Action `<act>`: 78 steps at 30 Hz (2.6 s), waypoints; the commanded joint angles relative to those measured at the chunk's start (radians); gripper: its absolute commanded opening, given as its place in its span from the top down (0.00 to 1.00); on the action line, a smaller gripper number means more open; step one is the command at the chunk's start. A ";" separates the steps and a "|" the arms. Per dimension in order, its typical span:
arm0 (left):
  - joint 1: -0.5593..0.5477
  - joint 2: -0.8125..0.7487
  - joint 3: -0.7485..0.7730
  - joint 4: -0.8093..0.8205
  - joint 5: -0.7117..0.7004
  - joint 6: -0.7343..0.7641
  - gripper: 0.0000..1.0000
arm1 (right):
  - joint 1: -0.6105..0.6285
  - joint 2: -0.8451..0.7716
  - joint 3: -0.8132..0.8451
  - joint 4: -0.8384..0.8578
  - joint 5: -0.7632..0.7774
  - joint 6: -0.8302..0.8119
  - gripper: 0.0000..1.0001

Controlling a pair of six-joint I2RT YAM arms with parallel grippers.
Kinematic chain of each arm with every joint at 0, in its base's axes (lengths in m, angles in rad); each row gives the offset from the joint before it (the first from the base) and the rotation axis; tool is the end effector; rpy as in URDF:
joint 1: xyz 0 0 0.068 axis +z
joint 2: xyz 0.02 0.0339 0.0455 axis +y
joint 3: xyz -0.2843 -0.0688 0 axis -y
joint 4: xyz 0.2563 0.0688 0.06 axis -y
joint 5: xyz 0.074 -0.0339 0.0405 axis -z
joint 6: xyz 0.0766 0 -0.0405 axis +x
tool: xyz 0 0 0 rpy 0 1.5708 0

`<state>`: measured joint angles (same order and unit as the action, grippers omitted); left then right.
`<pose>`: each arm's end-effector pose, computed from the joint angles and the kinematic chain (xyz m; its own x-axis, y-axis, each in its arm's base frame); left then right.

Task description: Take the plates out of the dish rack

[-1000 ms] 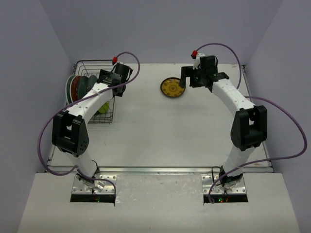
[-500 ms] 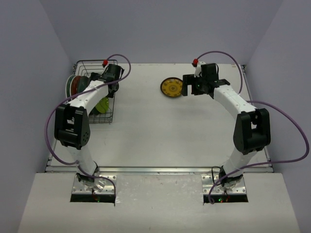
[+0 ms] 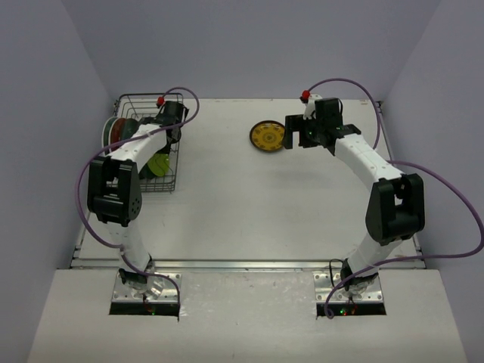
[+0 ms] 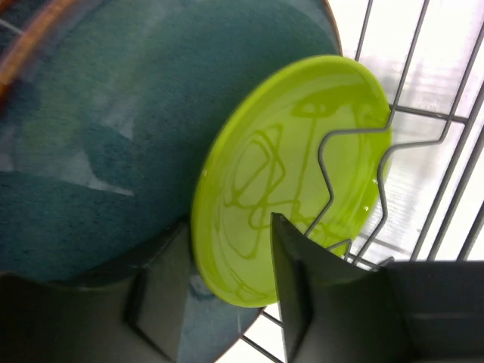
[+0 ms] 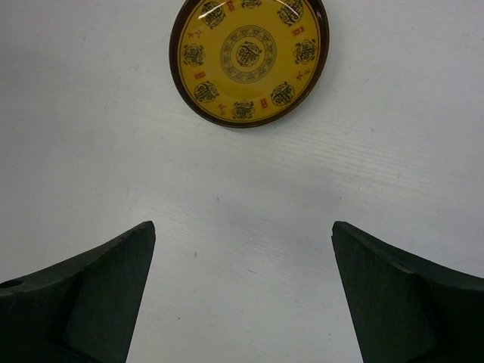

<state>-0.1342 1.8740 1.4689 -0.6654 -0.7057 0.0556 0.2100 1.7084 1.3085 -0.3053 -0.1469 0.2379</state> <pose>0.4304 -0.0080 0.2229 -0.8797 0.1614 -0.4473 -0.1578 0.7882 0.5949 0.4206 0.1011 0.2535 -0.6904 0.0912 -0.7177 -0.1570 0.9495 0.2717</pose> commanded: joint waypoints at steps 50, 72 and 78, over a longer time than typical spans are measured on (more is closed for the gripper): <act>-0.209 -0.417 0.178 -0.003 0.726 0.107 1.00 | 0.025 -0.155 -0.009 0.171 -0.406 0.105 0.01; -0.209 -0.402 0.132 -0.053 1.153 0.071 1.00 | 0.126 -0.022 0.065 0.238 -0.586 0.219 0.87; -0.193 -0.378 0.145 -0.049 0.971 0.031 0.19 | 0.086 0.003 0.075 0.214 -0.554 0.259 1.00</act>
<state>-0.3393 1.4929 1.5948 -0.7450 0.3645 0.1345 0.3387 1.6958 1.3453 -0.1193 -0.7439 0.4597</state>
